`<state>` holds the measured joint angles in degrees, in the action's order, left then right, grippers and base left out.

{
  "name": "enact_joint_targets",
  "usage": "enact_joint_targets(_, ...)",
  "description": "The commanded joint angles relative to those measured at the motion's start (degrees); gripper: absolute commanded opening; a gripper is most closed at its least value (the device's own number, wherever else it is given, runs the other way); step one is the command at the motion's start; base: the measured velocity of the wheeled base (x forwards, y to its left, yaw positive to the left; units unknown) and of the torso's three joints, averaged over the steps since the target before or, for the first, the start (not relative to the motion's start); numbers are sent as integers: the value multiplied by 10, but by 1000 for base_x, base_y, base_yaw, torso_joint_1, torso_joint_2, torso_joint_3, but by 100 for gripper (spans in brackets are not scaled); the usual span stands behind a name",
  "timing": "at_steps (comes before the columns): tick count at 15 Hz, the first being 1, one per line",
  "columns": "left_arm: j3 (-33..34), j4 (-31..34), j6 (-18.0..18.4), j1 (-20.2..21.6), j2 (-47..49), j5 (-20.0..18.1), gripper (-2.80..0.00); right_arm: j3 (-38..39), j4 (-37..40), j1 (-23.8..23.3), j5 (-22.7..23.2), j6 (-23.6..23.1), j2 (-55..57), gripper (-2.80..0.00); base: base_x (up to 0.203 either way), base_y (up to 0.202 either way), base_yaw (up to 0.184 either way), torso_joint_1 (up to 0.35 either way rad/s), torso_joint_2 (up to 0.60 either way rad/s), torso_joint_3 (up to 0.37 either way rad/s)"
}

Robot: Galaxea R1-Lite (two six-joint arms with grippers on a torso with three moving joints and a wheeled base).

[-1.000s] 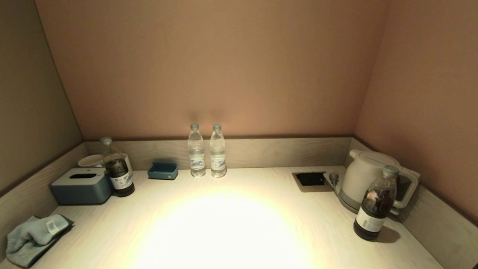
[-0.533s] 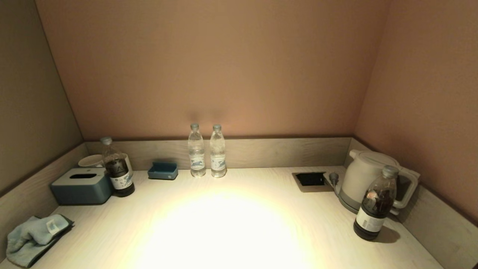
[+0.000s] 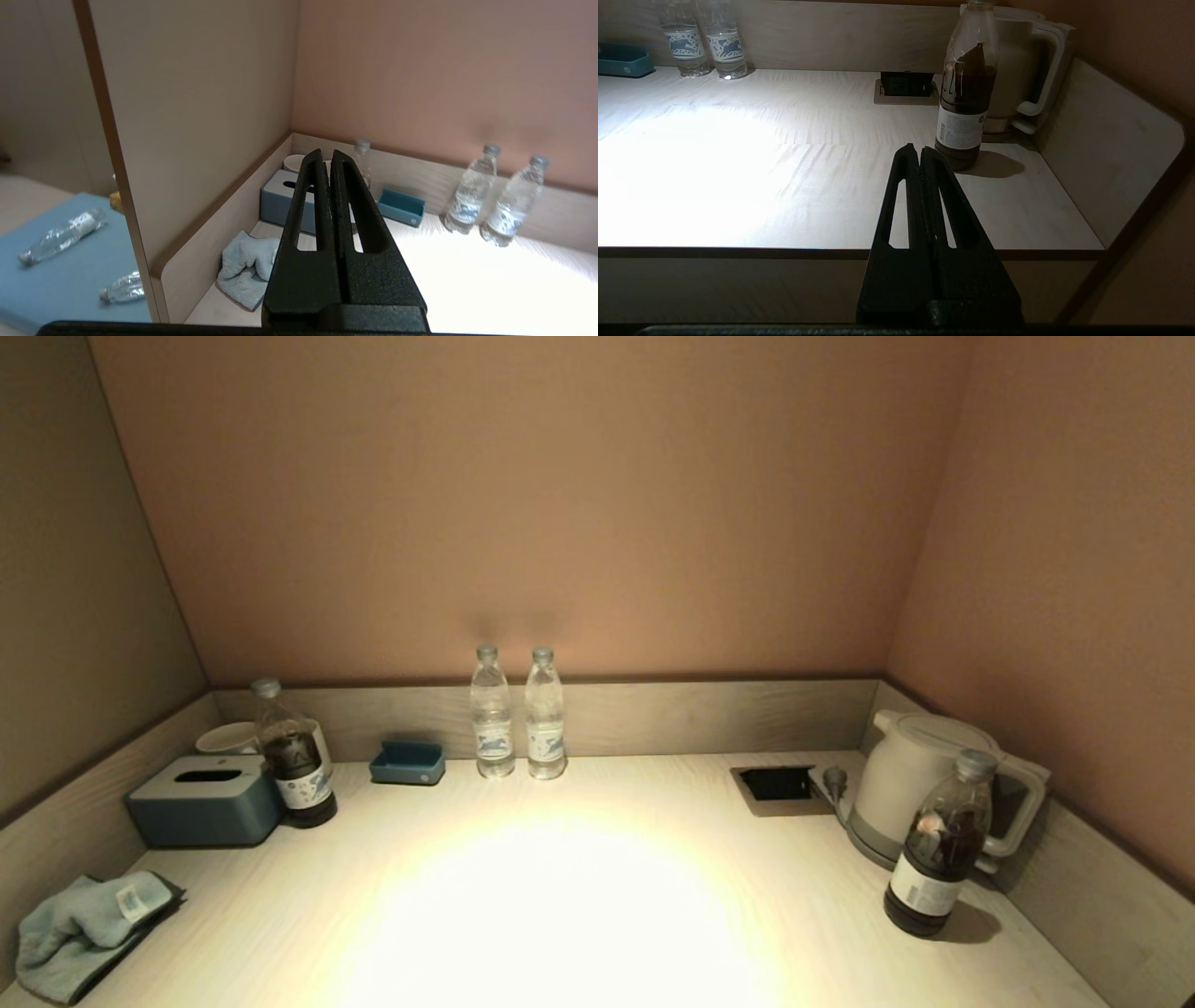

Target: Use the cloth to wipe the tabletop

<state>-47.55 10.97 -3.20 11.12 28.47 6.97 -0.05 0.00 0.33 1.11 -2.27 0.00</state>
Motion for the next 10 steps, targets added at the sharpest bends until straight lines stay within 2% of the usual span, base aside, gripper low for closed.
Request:
enact_joint_targets(1, 17, 2, 11, -21, -44, 1, -280, 0, 0, 0, 0, 0, 0, -280, 0, 0, 0, 0, 0, 0)
enact_joint_targets(5, 42, 0, 42, -42, -83, -3, -280, 0, 0, 0, 0, 0, 0, -280, 0, 0, 0, 0, 0, 0)
enact_joint_targets(7, 55, 0, 65, -71, -113, -2, -280, 0, 0, 0, 0, 0, 0, -280, 0, 0, 0, 0, 0, 0)
enact_joint_targets(10, 70, 2, 76, -94, -147, 0, -280, 0, 0, 0, 0, 0, 0, -280, 0, 0, 0, 0, 0, 0)
